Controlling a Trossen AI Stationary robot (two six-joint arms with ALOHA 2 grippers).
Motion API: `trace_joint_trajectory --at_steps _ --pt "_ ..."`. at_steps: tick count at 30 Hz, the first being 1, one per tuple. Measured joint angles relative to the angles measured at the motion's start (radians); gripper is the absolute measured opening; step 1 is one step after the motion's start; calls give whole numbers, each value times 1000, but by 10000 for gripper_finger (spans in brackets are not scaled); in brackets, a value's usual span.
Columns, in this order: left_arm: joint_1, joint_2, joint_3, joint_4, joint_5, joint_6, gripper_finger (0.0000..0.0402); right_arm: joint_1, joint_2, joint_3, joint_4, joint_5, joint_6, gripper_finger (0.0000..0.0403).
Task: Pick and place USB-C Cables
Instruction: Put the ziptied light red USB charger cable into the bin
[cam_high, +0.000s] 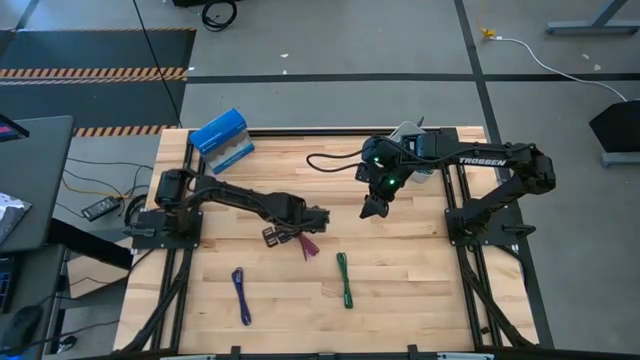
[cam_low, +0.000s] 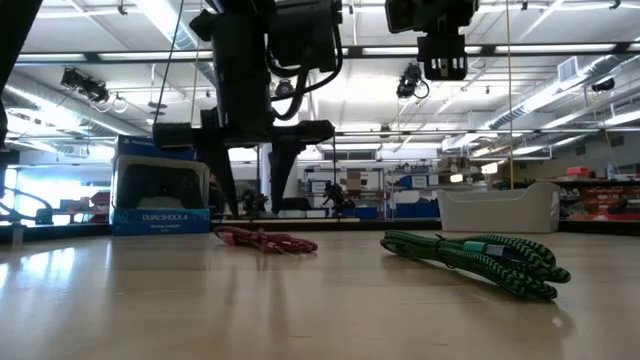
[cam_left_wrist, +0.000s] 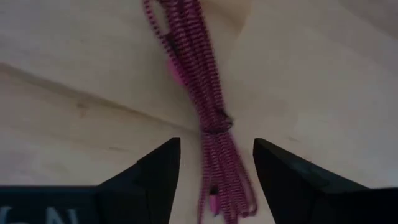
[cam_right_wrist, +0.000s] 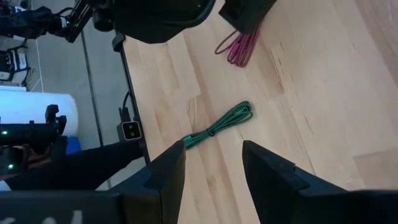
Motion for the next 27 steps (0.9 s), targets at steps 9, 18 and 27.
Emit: trace_joint_trajectory --at_steps 9,18,27 --pt "0 103 4 48 35 -32 220 -1 1 0 -7 0 3 166" --pt "3 134 5 44 34 -55 220 -2 1 0 -56 -1 3 166" --pt "26 136 2 43 23 1 170 -2 1 0 -55 0 4 166"
